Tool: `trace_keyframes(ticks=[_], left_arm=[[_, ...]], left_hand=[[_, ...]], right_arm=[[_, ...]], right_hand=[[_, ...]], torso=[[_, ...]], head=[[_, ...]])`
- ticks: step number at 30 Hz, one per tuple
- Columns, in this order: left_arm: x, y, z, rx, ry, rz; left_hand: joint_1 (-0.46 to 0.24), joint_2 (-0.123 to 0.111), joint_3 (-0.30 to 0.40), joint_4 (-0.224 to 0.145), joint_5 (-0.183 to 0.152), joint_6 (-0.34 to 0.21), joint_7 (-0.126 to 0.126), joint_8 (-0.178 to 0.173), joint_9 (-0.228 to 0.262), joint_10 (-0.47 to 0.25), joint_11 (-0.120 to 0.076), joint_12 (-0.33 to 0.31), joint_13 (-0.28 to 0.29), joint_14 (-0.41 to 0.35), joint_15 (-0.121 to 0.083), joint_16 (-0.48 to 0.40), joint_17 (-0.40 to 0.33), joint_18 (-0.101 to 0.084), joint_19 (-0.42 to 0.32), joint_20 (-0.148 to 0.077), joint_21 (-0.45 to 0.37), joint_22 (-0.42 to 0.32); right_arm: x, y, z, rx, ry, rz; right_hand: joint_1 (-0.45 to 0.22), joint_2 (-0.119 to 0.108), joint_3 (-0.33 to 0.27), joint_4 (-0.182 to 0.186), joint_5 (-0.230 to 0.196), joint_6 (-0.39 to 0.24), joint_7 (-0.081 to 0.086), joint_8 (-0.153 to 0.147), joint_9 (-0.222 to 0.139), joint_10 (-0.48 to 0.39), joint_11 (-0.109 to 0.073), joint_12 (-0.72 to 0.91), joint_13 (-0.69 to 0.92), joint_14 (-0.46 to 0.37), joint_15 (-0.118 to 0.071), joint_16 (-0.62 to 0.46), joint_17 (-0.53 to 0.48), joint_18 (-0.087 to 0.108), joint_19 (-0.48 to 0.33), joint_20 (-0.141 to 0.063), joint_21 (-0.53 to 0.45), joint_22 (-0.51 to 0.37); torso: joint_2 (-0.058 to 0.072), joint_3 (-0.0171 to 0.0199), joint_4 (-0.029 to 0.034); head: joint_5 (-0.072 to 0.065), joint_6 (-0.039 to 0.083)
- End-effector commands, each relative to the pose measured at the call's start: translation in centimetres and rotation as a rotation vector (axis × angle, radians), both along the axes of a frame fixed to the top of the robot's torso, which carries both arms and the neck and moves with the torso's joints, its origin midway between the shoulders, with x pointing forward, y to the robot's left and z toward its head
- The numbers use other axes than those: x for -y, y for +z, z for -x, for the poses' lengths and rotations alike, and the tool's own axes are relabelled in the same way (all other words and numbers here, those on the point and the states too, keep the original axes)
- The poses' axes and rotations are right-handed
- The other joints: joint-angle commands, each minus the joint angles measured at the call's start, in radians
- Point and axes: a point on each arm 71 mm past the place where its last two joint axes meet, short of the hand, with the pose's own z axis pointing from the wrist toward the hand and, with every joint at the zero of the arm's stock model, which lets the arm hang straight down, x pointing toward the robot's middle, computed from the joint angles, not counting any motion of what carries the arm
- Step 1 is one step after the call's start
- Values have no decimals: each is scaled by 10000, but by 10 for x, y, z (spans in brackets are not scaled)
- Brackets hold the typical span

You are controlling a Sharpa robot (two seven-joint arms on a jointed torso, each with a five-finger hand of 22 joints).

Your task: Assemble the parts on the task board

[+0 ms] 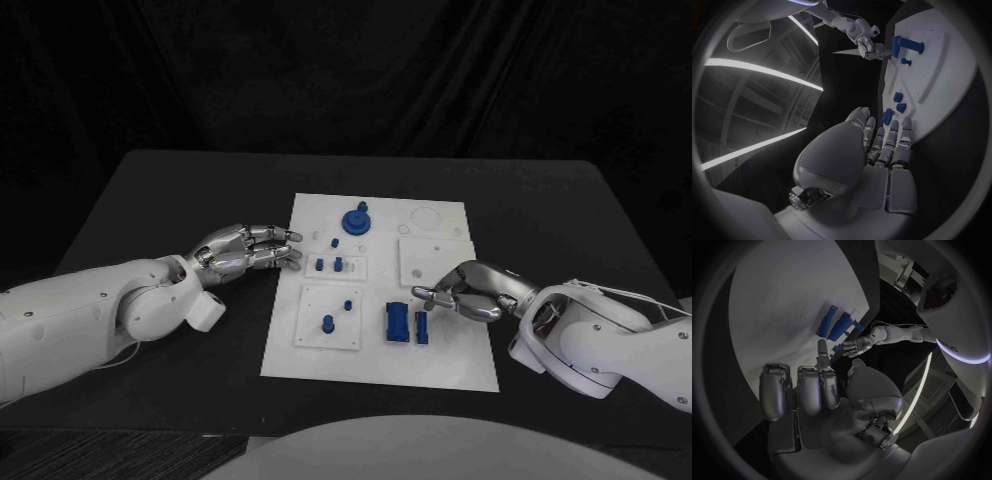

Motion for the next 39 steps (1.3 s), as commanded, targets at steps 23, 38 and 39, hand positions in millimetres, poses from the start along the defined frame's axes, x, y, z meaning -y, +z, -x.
trace_keyframes(ticks=[23,38,39], left_arm=[[0,0,1,-32,-35,140],[0,0,1,-41,-36,133],[0,0,1,-42,-37,133]], left_hand=[[-105,22,55,3,53,98,345,-34,-11,14,38,51,14,31,28,35,-16,-146,79,-16,68,-8],[-125,13,72,-9,51,107,352,-43,-12,24,50,47,15,43,35,46,-18,-152,84,-15,75,-5],[-125,13,72,-9,51,107,352,-43,-12,24,50,47,15,43,35,46,-18,-152,84,-15,75,-5]], right_arm=[[-2,-7,3,-211,-11,631],[-3,-9,3,-29,66,1089],[-3,-8,3,37,100,1117]], right_hand=[[308,171,-193,-22,381,-140,-3,-387,-188,1041,42,26,2627,879,22,-2,1698,-126,730,1,-86,2394],[376,197,-278,-15,331,-332,-11,-585,-299,1041,19,26,2627,843,4,-71,1521,-91,669,-5,-205,2349],[376,197,-278,-15,331,-332,-11,-585,-299,1041,19,26,2627,843,4,-71,1521,-91,669,-5,-205,2349]], torso=[[1,-5,13],[3,-3,11],[2,-3,11]], head=[[27,-1],[35,-1],[35,-1]])
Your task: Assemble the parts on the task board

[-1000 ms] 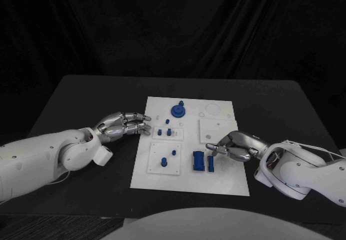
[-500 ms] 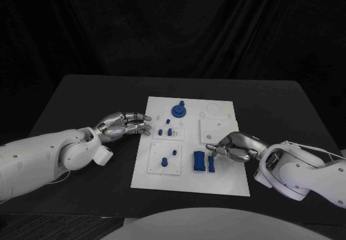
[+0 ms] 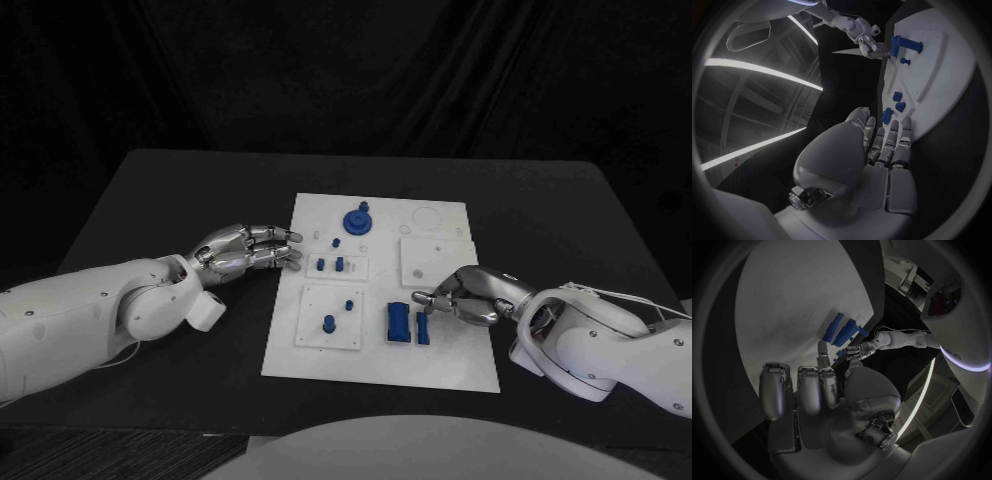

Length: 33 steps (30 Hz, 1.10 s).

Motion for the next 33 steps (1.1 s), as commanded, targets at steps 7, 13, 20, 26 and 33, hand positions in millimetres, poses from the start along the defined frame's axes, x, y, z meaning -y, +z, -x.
trace_keyframes(ticks=[7,13,20,26,33], left_arm=[[1,0,1,-24,-70,168],[1,0,0,-20,-52,158],[1,0,0,-20,-54,163],[1,0,0,-25,-59,166],[1,-1,0,-34,-78,175]], left_hand=[[-125,13,73,-10,51,35,351,-43,-13,25,50,47,9,43,35,46,-8,-153,84,-16,34,-6],[-125,13,73,-10,51,35,351,-43,-13,25,50,47,9,43,35,46,-8,-153,84,-16,34,-6],[-125,13,73,-10,51,35,351,-43,-13,25,50,47,9,43,35,46,-8,-153,84,-16,34,-6],[-140,9,86,-18,51,38,353,-51,-15,32,60,55,10,46,39,52,-10,-157,87,-17,38,-4],[-140,9,86,-18,51,38,353,-51,-15,32,60,55,10,46,39,52,-10,-157,87,-17,38,-4]], right_arm=[[-3,1,2,938,590,670],[-3,5,2,1618,830,480],[-1,14,2,2397,635,-733],[2,18,4,2573,682,-1253],[4,12,3,1828,649,-1276]], right_hand=[[22,79,-156,21,-135,-125,-24,-141,-111,1041,-84,26,2631,836,-81,-60,1489,-92,664,-56,-72,2343],[-150,226,-274,27,-266,-35,-76,-174,-178,1041,-109,26,2631,847,-140,-46,1534,-105,683,-122,-28,2360],[-469,409,-536,25,-546,348,-86,-111,-236,1041,-56,26,2631,889,-125,29,1726,-152,762,-135,135,2420],[-819,504,-868,22,-1028,690,-66,-108,-324,1041,-25,26,2631,931,-108,119,1949,-201,847,-117,316,2485],[-1072,479,-1182,17,-1388,693,-47,-234,-434,1041,-7,26,2631,948,-98,158,2047,-223,882,-106,393,2513]], torso=[[2,0,-4],[9,1,-6],[7,-2,-6],[2,1,-2],[-12,3,-11]], head=[[20,-1],[49,-1],[6,-1],[-38,-1],[-5,-1]])
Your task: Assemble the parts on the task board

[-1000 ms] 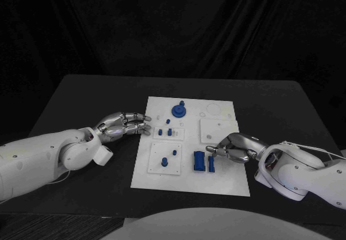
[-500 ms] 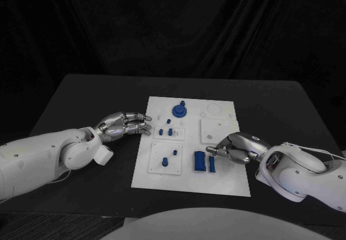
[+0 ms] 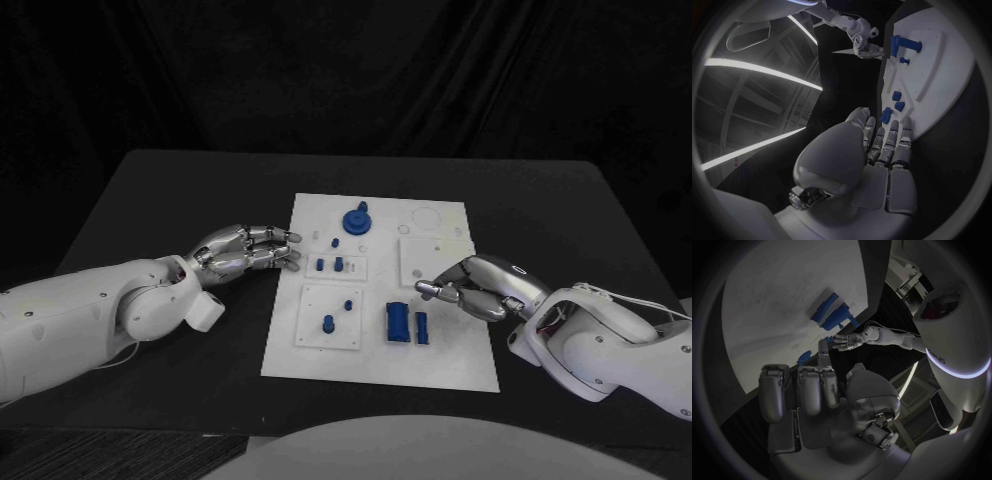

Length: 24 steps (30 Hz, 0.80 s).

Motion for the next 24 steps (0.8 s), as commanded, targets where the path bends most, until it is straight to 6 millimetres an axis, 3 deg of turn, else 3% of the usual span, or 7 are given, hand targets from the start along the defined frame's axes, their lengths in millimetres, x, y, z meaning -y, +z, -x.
trace_keyframes(ticks=[1,8,16,24], left_arm=[[2,0,1,-15,-90,197],[2,0,1,-19,-83,192],[2,0,1,-22,-88,196],[3,0,1,-16,-93,208]], left_hand=[[-99,-31,57,10,51,39,353,-52,-15,33,61,56,13,46,38,52,-12,-157,87,-17,39,-4],[-99,-31,57,10,51,39,353,-52,-15,33,61,56,13,46,38,52,-12,-157,87,-17,39,-4],[-108,-30,72,2,52,41,351,-59,-17,42,72,75,16,54,46,59,-13,-162,88,-16,42,-2],[-112,-31,78,-2,52,42,350,-62,-17,49,76,102,19,57,48,62,-13,-164,89,-16,44,-2]], right_arm=[[1,-3,1,-445,-1,-320],[1,-11,5,-1076,-60,-168],[2,-20,7,-1602,-191,93],[0,-23,7,-1780,-175,184]], right_hand=[[-138,23,-115,17,-80,72,10,-59,-17,1041,70,26,2634,949,-22,53,2050,-60,881,-30,59,2515],[-134,48,-113,12,-71,81,16,-63,-23,1041,77,26,2634,947,-17,50,2040,-55,873,-27,44,2509],[208,81,-25,-7,506,80,52,-203,-143,1041,118,26,2634,934,22,31,1981,-42,848,13,4,2492],[290,83,-6,-5,646,64,56,-241,-173,1041,120,26,2634,929,25,24,1959,-38,840,17,-8,2486]], torso=[[-10,2,-4],[1,-7,1],[5,-3,6],[1,-7,4]], head=[[16,-1],[34,-1],[11,-1],[-13,-1]])
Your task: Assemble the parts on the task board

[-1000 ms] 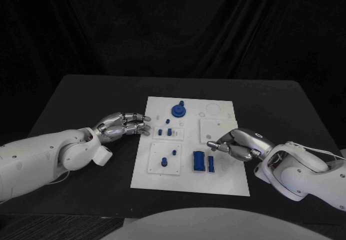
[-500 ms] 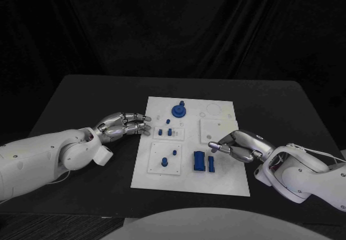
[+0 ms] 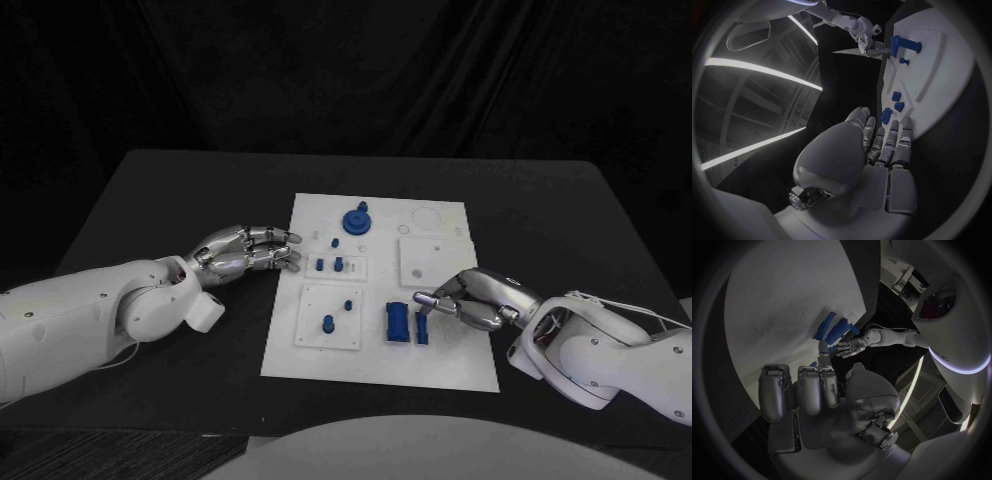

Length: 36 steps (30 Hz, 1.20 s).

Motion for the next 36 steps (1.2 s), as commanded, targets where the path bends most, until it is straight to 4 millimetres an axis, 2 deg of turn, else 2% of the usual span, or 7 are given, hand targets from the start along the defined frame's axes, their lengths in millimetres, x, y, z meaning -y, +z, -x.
trace_keyframes(ticks=[1,14,24,30,33,34,36], left_arm=[[2,0,1,2,-80,203],[2,0,1,-20,-80,202],[1,0,2,72,-1,260],[-4,4,6,337,292,328],[-7,9,9,562,505,393],[-8,10,10,660,581,423],[-10,19,11,1050,800,552]], left_hand=[[-73,9,79,-3,52,42,351,-62,-8,13,40,63,9,19,11,62,-14,-164,53,20,44,-2],[-75,9,82,-5,52,43,351,-64,-9,18,43,67,9,21,11,64,-15,-165,53,20,45,-1],[-83,8,95,-15,57,48,351,-69,-10,38,55,97,15,25,12,69,-16,-168,56,19,49,0],[-97,-27,133,-62,107,119,359,-60,-3,134,89,235,40,84,33,112,-12,-181,91,19,82,16],[-127,-66,148,-87,128,177,371,-56,1,193,105,266,48,141,52,153,-8,-196,132,20,118,33],[-131,-68,151,-88,131,186,370,-55,2,201,108,268,48,144,50,157,-8,-197,139,18,123,36],[-167,-75,153,-75,124,222,360,-52,4,232,119,276,51,131,21,156,-17,-192,155,7,140,43]], right_arm=[[0,-5,1,-441,-71,212],[1,-12,1,-875,-360,786],[1,-9,0,-494,-362,568],[4,5,0,449,-610,-755],[7,19,-7,850,-1072,-1788],[8,23,-11,943,-1236,-2105],[10,39,-23,1130,-1736,-3080]], right_hand=[[68,2,-6,-5,53,28,20,-67,-6,1042,46,26,2634,930,23,24,1959,-42,840,17,-8,2488],[370,-8,104,-9,303,-174,60,-249,-127,1042,74,26,2634,861,29,-101,1616,29,711,25,-248,2393],[464,-49,57,6,86,-187,48,-265,-174,1042,45,26,2634,832,84,-157,1485,54,661,65,-343,2356],[463,-55,-58,4,-84,323,52,-17,-81,1042,63,26,2634,846,70,-142,1530,40,690,69,-293,2377],[557,-80,-105,-6,-106,576,-27,100,-19,1042,-6,26,2634,767,53,-293,1150,100,581,56,-501,2297],[638,-109,-153,-8,-121,672,-96,136,13,1042,-87,26,2634,646,60,-523,650,201,384,63,-876,2153],[732,-115,-239,0,-254,697,-120,115,40,984,-141,-60,2524,409,37,-1057,-317,376,-1,51,-1619,1865]], torso=[[2,-1,-4],[1,2,-4],[4,1,3],[-2,4,-1],[1,6,-4],[2,5,-3],[-3,6,-1]], head=[[2,-1],[24,-1],[39,-1],[26,-1],[-25,-1],[-38,-1],[-54,-1]])
